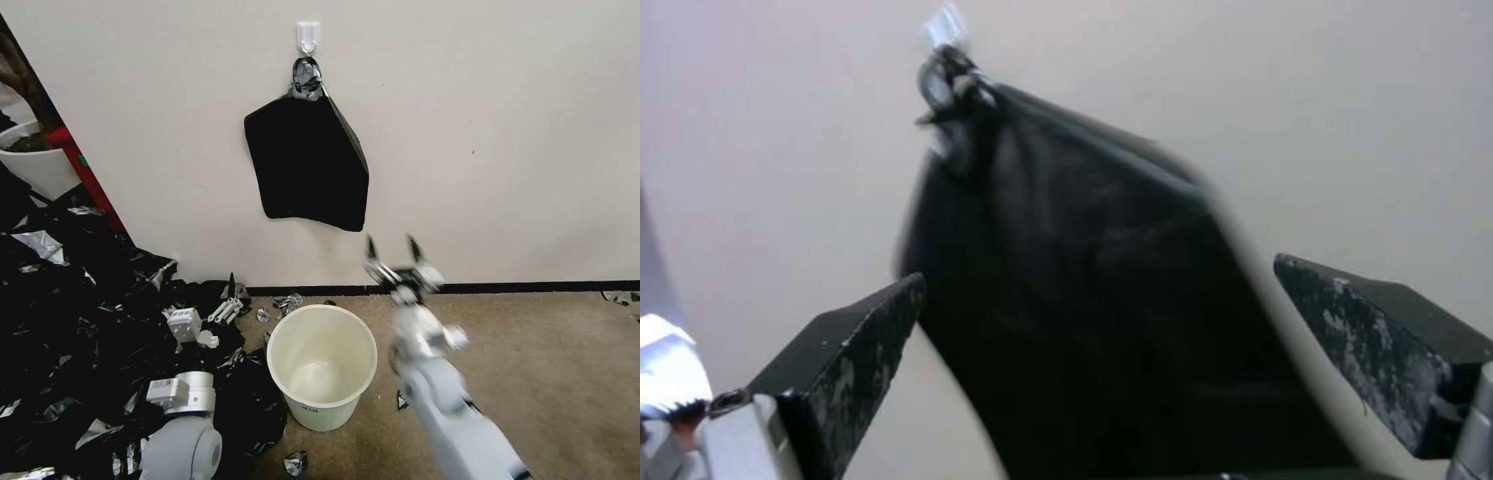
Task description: Place a trash bag onto the trash bin.
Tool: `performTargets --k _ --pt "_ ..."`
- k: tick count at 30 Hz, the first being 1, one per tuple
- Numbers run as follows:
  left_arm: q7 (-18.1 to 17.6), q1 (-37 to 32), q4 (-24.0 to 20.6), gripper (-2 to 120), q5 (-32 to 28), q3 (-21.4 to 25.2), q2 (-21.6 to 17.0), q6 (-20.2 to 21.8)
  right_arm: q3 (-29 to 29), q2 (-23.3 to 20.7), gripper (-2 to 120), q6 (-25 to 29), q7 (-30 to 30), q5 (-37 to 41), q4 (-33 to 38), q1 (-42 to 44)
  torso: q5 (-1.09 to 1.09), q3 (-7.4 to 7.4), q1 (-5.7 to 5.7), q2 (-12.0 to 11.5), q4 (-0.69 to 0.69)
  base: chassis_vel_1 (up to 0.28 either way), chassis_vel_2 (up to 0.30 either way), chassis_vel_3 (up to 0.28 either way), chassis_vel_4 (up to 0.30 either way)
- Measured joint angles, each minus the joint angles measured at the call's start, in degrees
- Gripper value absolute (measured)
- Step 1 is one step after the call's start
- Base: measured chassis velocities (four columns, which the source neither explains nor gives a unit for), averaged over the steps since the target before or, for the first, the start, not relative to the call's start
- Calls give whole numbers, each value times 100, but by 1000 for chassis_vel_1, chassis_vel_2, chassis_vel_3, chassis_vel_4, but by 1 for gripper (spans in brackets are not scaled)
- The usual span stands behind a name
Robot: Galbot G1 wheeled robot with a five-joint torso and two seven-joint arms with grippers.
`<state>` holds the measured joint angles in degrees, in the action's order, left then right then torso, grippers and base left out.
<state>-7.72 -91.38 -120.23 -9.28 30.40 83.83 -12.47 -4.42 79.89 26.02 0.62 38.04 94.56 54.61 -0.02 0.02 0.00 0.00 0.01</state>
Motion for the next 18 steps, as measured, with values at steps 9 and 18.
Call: performTargets --k 9,18 --pt "-12 -202 -123 100 253 209 91 22 796 459 99 58 247 1186 -1349 -2163 0 0 1 0 -1 0 0 0 0" --pt "-240 -163 79 100 674 180 242 24 952 726 84 -99 -111 1653 -1712 -3219 1 -1 1 0 -1 0 0 0 0"
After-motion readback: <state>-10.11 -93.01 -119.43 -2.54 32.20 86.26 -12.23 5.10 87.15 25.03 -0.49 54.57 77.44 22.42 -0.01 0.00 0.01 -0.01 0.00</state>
